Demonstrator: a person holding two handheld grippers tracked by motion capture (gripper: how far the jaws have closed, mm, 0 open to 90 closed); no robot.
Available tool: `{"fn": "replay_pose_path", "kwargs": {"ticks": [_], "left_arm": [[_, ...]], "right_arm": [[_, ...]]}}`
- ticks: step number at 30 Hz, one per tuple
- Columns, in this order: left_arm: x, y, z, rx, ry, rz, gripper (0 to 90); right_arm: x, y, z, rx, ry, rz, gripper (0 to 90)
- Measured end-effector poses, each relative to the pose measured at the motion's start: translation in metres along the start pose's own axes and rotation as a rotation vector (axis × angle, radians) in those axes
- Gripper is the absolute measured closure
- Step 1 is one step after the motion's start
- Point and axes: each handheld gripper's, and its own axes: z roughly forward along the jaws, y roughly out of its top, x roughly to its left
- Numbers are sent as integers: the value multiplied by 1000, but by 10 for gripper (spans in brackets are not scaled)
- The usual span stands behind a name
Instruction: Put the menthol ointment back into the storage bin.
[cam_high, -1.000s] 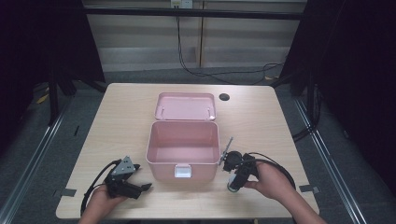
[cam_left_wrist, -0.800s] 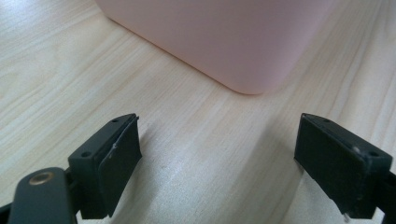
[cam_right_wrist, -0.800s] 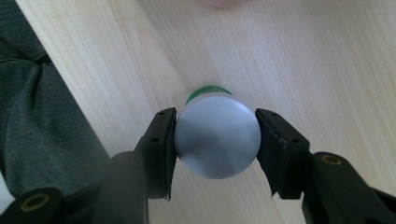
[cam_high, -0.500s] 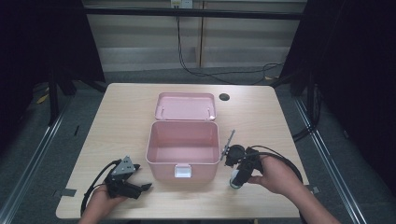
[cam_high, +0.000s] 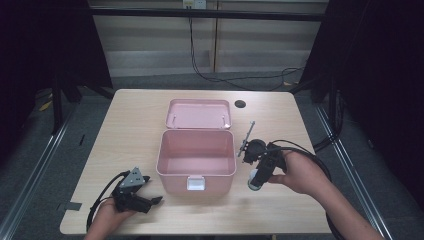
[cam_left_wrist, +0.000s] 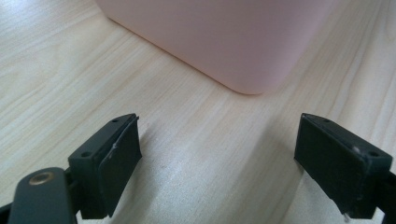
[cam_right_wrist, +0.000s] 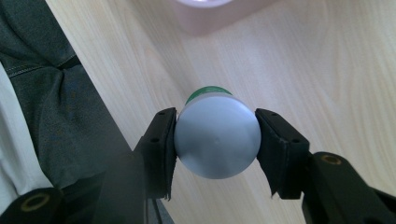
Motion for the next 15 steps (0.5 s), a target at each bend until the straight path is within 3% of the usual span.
{"fn": "replay_pose_path", "kwargs": {"ticks": [15], "left_arm": [[0,0,0,-4,2,-1,139]], "right_arm": [[-9,23,-37,3,-11,3,505]]}}
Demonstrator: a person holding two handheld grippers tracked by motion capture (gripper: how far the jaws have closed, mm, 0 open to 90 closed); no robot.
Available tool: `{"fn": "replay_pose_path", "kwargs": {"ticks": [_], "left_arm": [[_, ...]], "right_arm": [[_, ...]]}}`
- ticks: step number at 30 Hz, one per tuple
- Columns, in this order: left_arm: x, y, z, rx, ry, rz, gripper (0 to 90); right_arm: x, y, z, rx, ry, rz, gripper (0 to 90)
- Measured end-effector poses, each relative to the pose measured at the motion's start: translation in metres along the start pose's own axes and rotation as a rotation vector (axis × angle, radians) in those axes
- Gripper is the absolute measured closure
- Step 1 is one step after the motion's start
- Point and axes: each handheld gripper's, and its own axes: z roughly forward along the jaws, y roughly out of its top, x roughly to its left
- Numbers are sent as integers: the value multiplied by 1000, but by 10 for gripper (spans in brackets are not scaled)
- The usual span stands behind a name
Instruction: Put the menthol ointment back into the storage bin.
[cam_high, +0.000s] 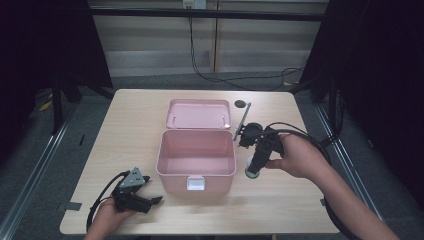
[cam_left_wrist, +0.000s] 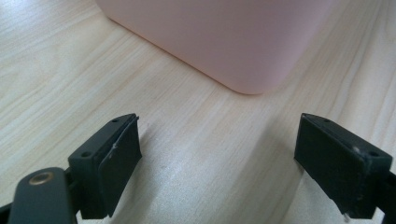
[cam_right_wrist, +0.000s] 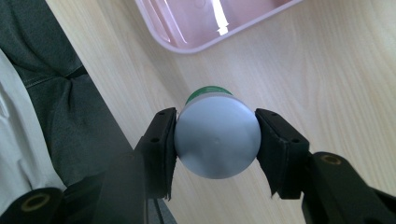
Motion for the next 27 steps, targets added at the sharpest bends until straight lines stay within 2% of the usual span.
{"fn": "replay_pose_path", "kwargs": {"ticks": [14,27], "left_arm": [[0,0,0,3,-1,0,138],[0,0,0,3,-2,0,138]], "right_arm": [[-11,30,-26,-5,-23,17,506],[-13,67,-29,-28,-19,36,506]]}}
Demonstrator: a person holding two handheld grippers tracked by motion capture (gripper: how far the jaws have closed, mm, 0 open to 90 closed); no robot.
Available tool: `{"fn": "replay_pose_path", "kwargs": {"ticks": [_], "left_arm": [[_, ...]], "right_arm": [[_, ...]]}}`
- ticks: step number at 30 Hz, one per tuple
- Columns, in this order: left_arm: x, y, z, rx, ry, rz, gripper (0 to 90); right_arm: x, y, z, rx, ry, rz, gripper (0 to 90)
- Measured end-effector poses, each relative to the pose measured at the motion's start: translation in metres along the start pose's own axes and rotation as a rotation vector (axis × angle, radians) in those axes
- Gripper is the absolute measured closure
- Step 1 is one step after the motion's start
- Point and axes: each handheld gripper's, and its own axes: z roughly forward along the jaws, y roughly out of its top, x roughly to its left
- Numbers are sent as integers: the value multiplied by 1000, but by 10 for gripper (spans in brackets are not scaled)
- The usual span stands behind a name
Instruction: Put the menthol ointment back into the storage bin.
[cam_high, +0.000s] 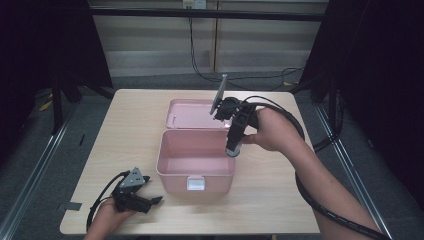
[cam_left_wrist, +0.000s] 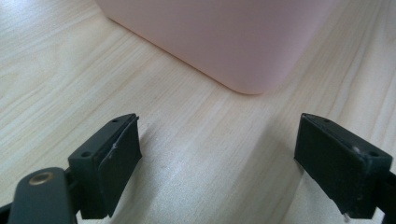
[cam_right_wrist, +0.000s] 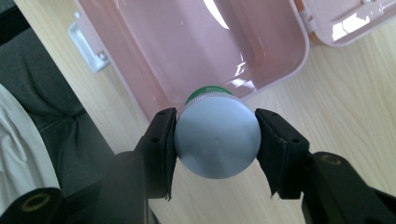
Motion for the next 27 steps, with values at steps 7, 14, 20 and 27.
{"fn": "replay_pose_path", "kwargs": {"ticks": [7,14,20,27], "left_arm": [[0,0,0,0,0,0,138],[0,0,0,0,0,0,138],[0,0,0,0,0,0,138],[0,0,0,1,0,0,138]], "right_arm": [[-3,18,10,-6,4,28,506],[-5,35,20,1,1,64,506],[-9,45,28,-2,5,88,506],[-18,51,43,-1,2,170,506]]}}
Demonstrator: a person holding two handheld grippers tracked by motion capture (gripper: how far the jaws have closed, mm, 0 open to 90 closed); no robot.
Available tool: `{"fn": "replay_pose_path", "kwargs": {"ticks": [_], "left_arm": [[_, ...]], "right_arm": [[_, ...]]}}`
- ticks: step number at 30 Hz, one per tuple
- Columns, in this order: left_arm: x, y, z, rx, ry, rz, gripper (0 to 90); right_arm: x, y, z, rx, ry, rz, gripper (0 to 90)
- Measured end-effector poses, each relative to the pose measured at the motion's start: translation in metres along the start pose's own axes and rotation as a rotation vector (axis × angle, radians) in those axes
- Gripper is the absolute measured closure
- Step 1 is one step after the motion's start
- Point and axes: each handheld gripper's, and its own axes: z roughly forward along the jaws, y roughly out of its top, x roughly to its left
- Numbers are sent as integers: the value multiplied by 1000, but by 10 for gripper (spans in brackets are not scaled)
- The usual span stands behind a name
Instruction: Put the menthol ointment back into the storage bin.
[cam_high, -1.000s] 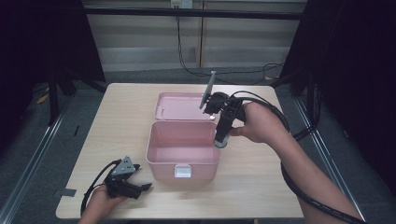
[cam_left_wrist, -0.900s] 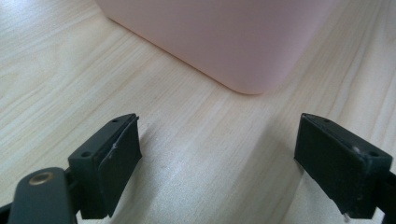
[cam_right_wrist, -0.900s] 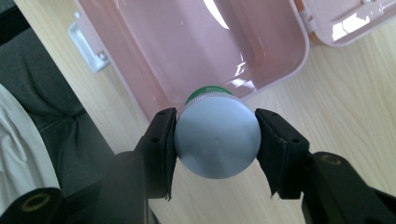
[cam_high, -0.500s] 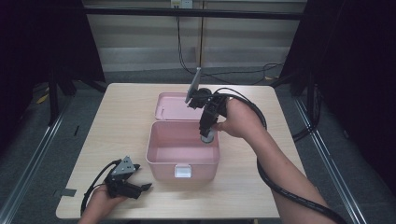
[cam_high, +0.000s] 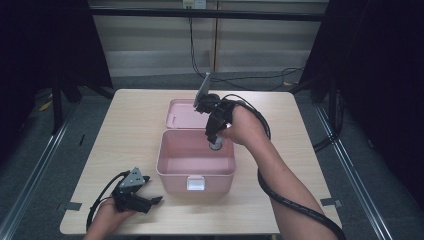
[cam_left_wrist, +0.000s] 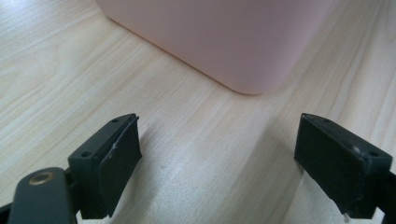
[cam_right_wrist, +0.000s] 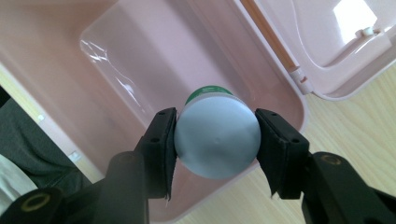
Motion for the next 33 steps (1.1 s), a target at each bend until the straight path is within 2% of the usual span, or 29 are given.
{"fn": "replay_pose_path", "kwargs": {"ticks": [9,20,23,33], "left_arm": [[0,0,0,0,0,0,138],[0,0,0,-1,-3,1,138],[0,0,0,-1,-3,1,138],[0,0,0,2,2,3,138]], "right_arm": [[-3,7,15,-3,-3,75,506],[-3,17,31,2,-1,115,506],[-4,19,35,1,-2,139,506],[-7,23,52,17,2,163,507]]}}
